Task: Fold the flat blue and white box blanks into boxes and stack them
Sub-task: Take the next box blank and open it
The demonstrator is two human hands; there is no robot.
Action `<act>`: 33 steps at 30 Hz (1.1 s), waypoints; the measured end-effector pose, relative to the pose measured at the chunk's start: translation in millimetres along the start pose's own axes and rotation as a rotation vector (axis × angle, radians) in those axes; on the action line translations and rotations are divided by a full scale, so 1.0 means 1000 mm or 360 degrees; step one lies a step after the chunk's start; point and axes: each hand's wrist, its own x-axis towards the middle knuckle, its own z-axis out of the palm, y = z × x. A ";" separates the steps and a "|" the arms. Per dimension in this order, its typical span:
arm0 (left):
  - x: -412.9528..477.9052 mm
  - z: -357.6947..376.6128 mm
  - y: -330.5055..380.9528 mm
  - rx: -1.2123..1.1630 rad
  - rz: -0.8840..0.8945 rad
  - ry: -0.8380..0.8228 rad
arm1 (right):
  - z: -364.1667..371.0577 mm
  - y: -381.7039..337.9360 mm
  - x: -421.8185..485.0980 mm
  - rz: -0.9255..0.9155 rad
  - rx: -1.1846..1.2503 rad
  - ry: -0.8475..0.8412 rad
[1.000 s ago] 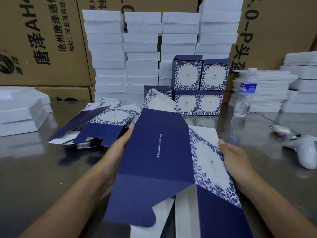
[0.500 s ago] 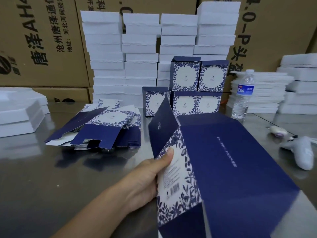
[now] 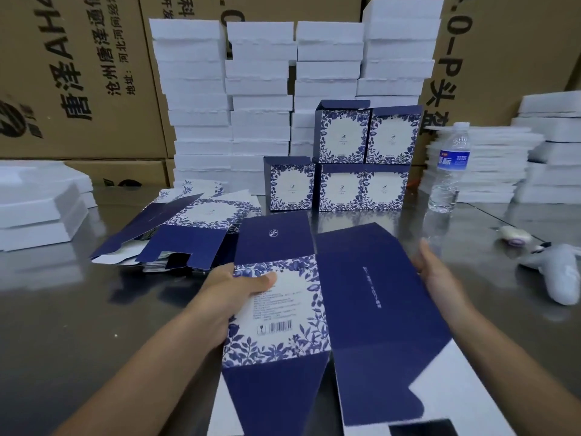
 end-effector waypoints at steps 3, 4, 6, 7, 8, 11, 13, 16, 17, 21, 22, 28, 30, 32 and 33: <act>0.000 0.002 -0.003 0.0089 0.0088 0.0005 | -0.001 0.002 -0.006 -0.0118 -0.0390 0.0062; 0.000 0.001 -0.003 0.0103 0.0113 0.0005 | -0.002 0.005 -0.005 -0.0209 -0.0482 0.0079; 0.000 -0.001 -0.002 0.0125 0.0146 0.0006 | -0.003 0.008 -0.003 -0.0364 -0.0704 0.0120; -0.001 -0.002 -0.001 0.0137 0.0149 -0.0017 | -0.003 0.009 -0.002 -0.0394 -0.0749 0.0137; -0.001 -0.003 0.000 0.0145 0.0153 -0.0053 | -0.004 0.010 0.000 -0.0414 -0.0756 0.0149; -0.004 0.001 0.006 0.0208 0.0098 -0.0026 | -0.006 0.011 0.002 -0.0399 -0.0646 0.0183; -0.003 0.004 0.009 0.0293 0.0090 0.0178 | -0.004 0.010 0.000 -0.0406 -0.0613 0.0197; 0.001 0.007 0.008 0.0294 0.0190 0.0341 | -0.003 0.011 0.001 -0.0455 -0.0595 0.0225; 0.003 0.006 0.007 0.0263 0.0203 0.0371 | -0.001 0.010 -0.001 -0.0452 -0.0580 0.0214; 0.005 0.002 0.008 0.0158 0.0247 0.0451 | 0.000 0.013 0.000 -0.0378 -0.0578 0.0114; 0.005 0.001 0.009 0.0147 0.0252 0.0472 | 0.000 0.013 0.000 -0.0400 -0.0654 0.0092; 0.008 0.000 0.005 0.0250 0.0172 0.0410 | 0.000 0.012 0.000 -0.0489 -0.0783 0.0134; 0.009 0.002 0.002 0.0283 0.0212 0.0337 | -0.001 0.010 -0.001 -0.0503 -0.0791 0.0191; 0.009 0.003 0.000 0.0279 0.0276 0.0251 | -0.002 0.009 0.000 -0.0505 -0.0769 0.0220; 0.009 0.003 -0.002 0.0293 0.0299 0.0195 | -0.003 0.009 0.001 -0.0507 -0.0743 0.0220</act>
